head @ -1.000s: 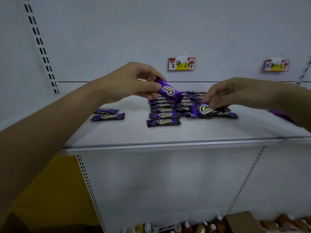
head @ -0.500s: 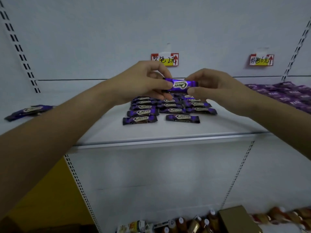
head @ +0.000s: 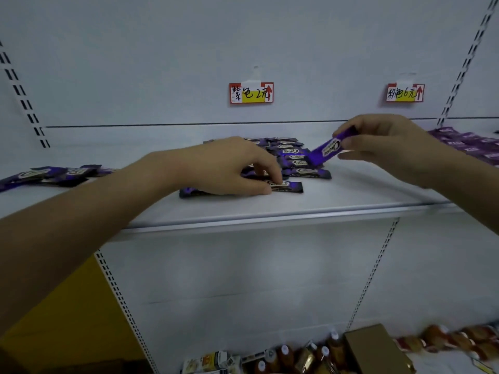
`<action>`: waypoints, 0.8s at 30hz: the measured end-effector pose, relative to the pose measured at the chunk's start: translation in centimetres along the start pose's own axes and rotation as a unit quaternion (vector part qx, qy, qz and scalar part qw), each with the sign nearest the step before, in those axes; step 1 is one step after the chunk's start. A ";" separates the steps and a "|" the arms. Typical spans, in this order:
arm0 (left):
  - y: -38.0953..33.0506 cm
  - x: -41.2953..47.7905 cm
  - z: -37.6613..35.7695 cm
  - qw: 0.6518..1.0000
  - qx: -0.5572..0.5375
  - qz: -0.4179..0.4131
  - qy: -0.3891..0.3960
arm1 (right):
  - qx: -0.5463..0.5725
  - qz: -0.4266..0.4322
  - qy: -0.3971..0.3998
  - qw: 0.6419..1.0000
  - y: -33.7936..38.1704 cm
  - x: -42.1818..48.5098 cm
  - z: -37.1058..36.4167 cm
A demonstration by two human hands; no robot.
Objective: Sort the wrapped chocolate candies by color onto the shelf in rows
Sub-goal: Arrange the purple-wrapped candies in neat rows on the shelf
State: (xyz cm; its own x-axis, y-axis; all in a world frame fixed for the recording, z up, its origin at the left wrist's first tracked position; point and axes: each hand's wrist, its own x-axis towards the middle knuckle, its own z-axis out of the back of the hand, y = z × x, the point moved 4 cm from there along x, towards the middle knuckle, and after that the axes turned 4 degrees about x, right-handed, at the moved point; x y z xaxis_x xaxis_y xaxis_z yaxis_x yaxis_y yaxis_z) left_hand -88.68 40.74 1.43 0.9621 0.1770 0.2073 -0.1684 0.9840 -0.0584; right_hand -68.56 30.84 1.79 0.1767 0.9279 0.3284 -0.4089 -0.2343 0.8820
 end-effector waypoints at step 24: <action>2.6 -3.6 2.9 0.999 -0.012 0.049 0.010 | -0.278 0.098 0.127 0.947 -0.1 0.0 -2.3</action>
State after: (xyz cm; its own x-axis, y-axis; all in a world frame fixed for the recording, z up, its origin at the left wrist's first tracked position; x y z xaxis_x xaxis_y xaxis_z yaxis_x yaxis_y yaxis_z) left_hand -93.23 42.69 3.32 0.9451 0.2726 0.1801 -0.2578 0.9608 -0.1019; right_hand -70.55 31.56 0.96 -0.1443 0.9389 0.3125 -0.8324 -0.2859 0.4747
